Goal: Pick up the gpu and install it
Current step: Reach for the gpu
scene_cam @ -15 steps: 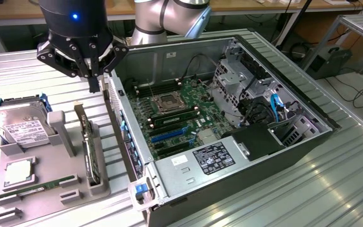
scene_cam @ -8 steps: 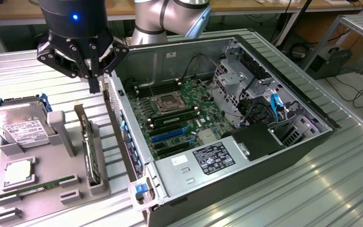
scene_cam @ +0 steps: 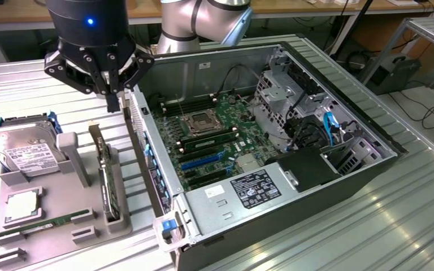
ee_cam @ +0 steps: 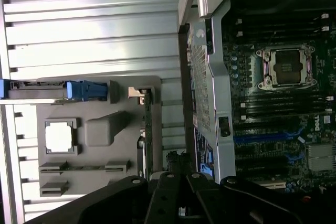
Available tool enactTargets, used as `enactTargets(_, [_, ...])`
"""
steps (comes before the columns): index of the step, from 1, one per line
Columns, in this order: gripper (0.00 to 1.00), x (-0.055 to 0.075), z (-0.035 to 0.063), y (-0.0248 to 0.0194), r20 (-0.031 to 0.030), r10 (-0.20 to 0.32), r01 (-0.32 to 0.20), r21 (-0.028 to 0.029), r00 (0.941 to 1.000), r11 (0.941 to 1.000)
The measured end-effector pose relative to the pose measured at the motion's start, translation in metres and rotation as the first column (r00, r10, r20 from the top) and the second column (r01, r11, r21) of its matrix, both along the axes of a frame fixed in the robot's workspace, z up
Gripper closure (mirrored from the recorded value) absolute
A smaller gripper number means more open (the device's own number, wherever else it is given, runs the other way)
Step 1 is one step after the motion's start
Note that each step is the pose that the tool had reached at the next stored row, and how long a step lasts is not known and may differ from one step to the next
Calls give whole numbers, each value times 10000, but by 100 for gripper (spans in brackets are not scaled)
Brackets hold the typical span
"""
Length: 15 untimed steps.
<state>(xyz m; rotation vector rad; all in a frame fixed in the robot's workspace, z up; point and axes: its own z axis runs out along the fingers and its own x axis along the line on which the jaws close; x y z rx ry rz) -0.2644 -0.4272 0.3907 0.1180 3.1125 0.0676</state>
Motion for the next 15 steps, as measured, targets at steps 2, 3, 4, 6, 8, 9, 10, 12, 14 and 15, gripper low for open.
enactTargets(2, [89, 0, 0, -4, 0, 0, 0, 0, 10000, 10000])
enactTargets(3, [89, 0, 0, -6, 0, 0, 0, 0, 10000, 10000])
enactTargets(4, [89, 0, 0, -7, 0, 0, 0, -1, 10000, 10000])
enactTargets(6, [89, 0, -1, -12, 0, 0, 0, 0, 10000, 10000])
enactTargets(8, [89, 0, -1, -16, 1, 0, 0, 0, 10000, 10000])
enactTargets(9, [89, 0, -1, -18, 1, 0, 0, 0, 10000, 10000])
enactTargets(10, [89, 0, -2, -25, 0, 0, 0, 0, 10000, 10000])
enactTargets(12, [89, 0, -2, -33, 0, 0, 0, 0, 10000, 10000])
enactTargets(14, [89, -1, -2, -37, 0, -1, 1, 0, 10000, 10000])
enactTargets(15, [89, -1, -3, -39, 0, 0, 0, 0, 10000, 10000])
